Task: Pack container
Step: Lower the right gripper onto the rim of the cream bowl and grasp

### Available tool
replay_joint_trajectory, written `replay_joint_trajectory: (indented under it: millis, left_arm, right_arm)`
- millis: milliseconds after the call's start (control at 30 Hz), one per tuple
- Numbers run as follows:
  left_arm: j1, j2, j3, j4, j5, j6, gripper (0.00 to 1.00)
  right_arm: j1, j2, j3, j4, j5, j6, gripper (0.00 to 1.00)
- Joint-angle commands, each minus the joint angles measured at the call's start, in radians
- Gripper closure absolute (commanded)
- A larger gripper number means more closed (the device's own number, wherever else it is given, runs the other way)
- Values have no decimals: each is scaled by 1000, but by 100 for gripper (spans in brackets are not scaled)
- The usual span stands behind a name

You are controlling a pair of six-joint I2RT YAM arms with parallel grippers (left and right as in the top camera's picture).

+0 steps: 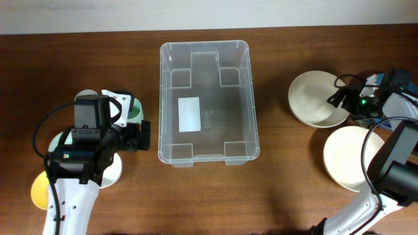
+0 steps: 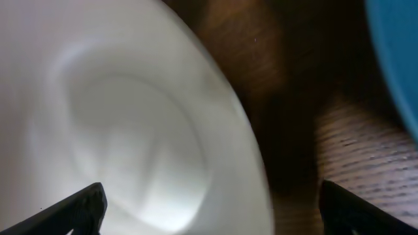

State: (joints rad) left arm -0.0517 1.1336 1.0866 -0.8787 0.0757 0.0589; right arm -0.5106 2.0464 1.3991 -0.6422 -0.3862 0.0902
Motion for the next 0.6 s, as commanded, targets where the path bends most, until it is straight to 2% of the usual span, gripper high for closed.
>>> replay_joint_trajectory:
  millis: [0, 267, 433, 567]
  left_arm:
    - [-5, -2, 19, 3, 15, -6, 1]
    - [-5, -2, 19, 3, 15, -7, 1]
    - [-5, -2, 19, 4, 15, -7, 1]
    - [-5, -2, 19, 4, 15, -7, 1]
  right_arm:
    - [11, 33, 9, 6, 5, -8, 5]
    - [33, 34, 9, 29, 5, -8, 33]
    - [33, 34, 9, 30, 5, -8, 43]
    - [33, 34, 9, 30, 5, -8, 60]
